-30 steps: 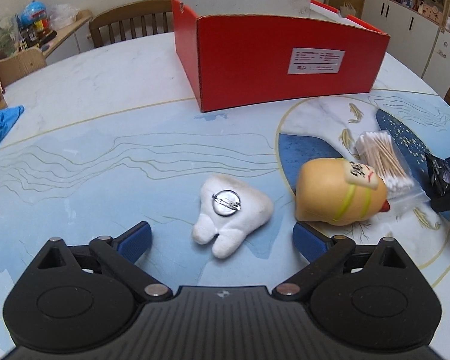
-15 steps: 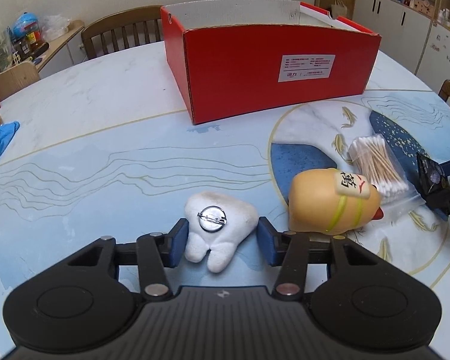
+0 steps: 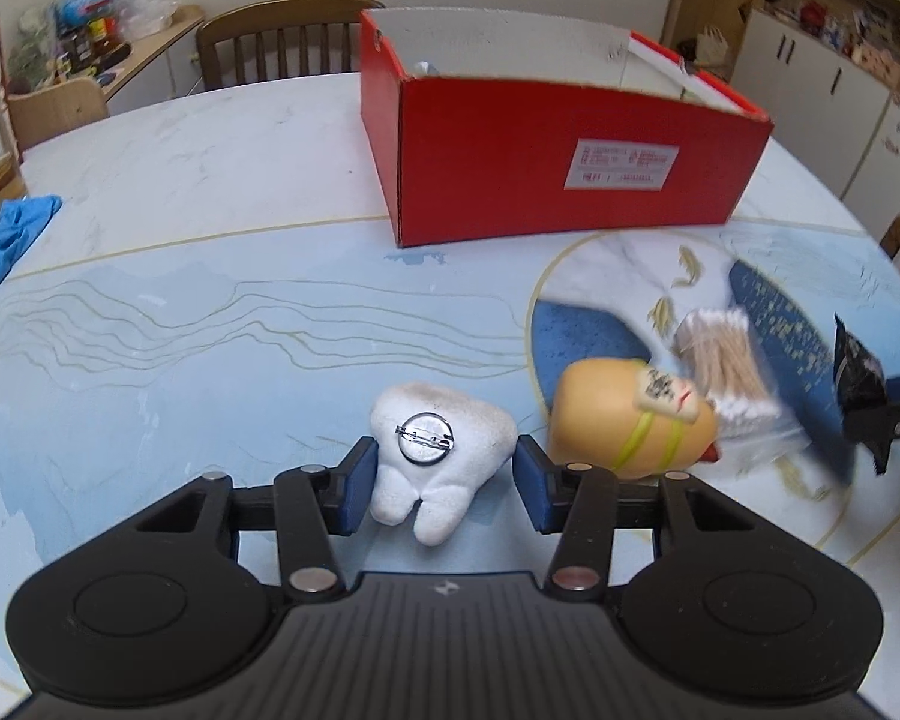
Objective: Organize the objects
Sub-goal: 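Carry the snack packet into the shoebox while the left tool carries the white plush tooth there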
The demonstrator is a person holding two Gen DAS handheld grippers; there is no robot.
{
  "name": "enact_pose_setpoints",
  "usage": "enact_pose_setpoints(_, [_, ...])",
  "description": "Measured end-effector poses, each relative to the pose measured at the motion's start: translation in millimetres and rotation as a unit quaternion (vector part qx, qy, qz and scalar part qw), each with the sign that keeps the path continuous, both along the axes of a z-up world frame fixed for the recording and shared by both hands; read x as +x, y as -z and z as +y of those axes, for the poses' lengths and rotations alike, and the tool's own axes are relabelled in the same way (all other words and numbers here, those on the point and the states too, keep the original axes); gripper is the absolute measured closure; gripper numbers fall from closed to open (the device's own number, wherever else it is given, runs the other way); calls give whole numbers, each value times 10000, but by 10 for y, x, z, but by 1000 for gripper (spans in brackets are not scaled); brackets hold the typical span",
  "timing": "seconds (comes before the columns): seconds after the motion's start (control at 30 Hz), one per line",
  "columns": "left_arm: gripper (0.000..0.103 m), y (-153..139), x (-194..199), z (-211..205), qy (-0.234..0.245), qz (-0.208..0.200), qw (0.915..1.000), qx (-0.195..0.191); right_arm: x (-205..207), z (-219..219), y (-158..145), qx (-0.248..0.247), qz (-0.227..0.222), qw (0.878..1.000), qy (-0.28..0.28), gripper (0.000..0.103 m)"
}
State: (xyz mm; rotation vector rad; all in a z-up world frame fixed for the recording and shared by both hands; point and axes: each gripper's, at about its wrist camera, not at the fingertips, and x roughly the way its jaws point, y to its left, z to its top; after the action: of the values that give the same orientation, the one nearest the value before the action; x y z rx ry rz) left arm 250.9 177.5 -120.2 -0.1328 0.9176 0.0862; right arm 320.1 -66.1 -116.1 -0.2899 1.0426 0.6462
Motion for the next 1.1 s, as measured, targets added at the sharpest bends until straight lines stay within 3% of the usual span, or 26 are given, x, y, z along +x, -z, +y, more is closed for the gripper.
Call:
enact_pose_setpoints(0.37, [55,-462,110,-29,-39,-170,9996,-232,51,36,-404,356,97,9990,232,52])
enact_pose_setpoints(0.73, [55,-973,475,-109,307,-518,9981,-151,304,311,-948,603,-343,9973,255,52])
enact_pose_setpoints(1.1, [55,-1281,1037,-34,655,-716,9953,43,657,686,-1268,660,-713,9949,258,52])
